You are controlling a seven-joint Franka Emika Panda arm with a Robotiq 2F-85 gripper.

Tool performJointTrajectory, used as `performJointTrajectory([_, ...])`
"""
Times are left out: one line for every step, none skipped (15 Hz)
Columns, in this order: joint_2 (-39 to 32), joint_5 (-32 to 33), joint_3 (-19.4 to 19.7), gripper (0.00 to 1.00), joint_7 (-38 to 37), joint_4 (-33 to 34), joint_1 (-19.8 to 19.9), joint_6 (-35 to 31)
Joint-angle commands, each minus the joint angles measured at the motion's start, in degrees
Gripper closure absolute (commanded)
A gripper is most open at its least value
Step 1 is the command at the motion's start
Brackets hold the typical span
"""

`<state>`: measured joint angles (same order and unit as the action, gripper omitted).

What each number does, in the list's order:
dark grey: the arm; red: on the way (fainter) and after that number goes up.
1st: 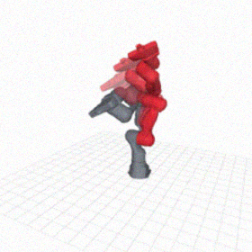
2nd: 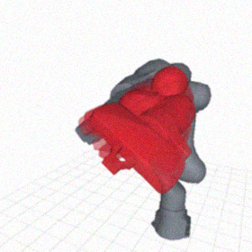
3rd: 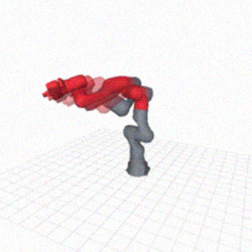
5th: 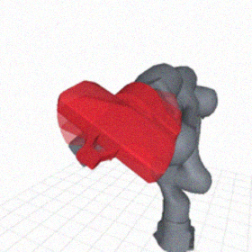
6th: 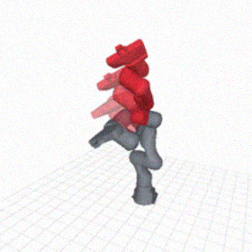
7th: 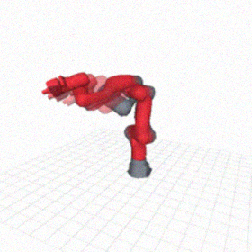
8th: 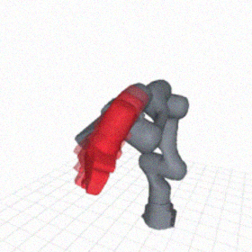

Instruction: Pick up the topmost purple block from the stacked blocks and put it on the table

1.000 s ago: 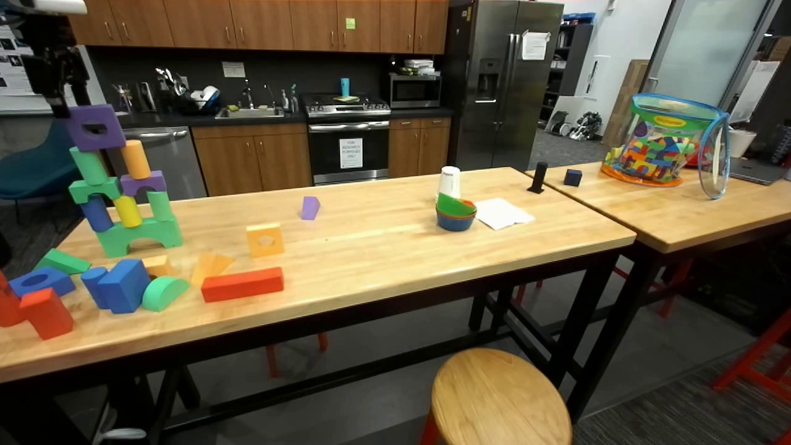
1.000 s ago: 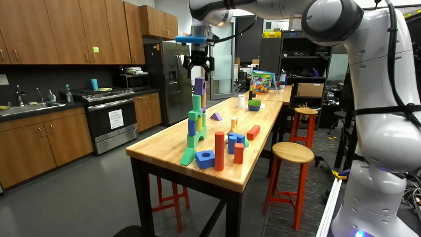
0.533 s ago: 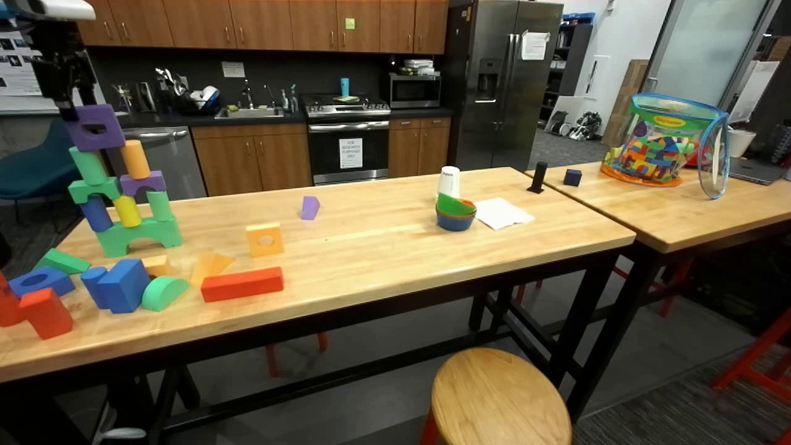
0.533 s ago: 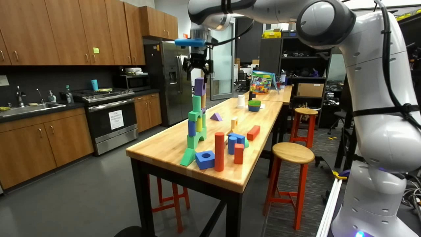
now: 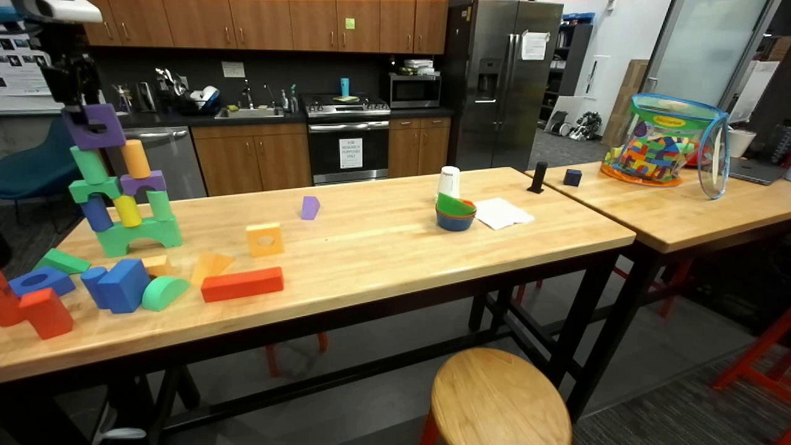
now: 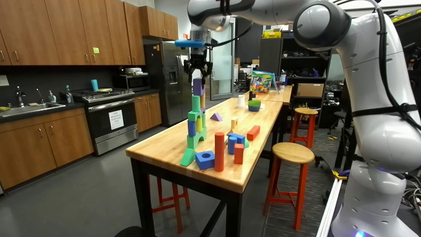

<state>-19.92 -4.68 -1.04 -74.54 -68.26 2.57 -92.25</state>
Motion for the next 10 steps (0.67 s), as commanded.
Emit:
performJointTrajectory([-0.9, -0.6, -0.1, 0.55, 0.4, 2.5, 0.4, 2.0])
performJointTrajectory([-1.0, -0.6, -0.1, 0.62, 0.4, 2.7, 0.5, 2.0])
performJointTrajectory([-1.0, -0.6, -0.1, 0.71, 0.4, 2.8, 0.5, 2.1])
performJointTrajectory([-1.0, -0.6, -0.1, 0.78, 0.4, 2.9, 0.5, 2.2])
performJointTrajectory([-1.0, -0.5, -0.1, 0.85, 0.5, 3.1, 0.5, 2.2])
performJointTrajectory([-1.0, -0.5, -0.2, 0.85, 0.4, 3.2, 0.4, 2.3])
performJointTrajectory([-1.0, -0.5, -0.2, 0.85, 0.4, 3.2, 0.4, 2.4])
performJointTrajectory([-1.1, -0.5, -0.2, 0.85, 0.5, 3.4, 0.4, 2.4])
performJointTrajectory([-1.1, -0.5, -0.2, 0.85, 0.5, 3.5, 0.4, 2.5])
performJointTrajectory([-1.0, -0.5, -0.2, 0.85, 0.4, 3.6, 0.4, 2.5])
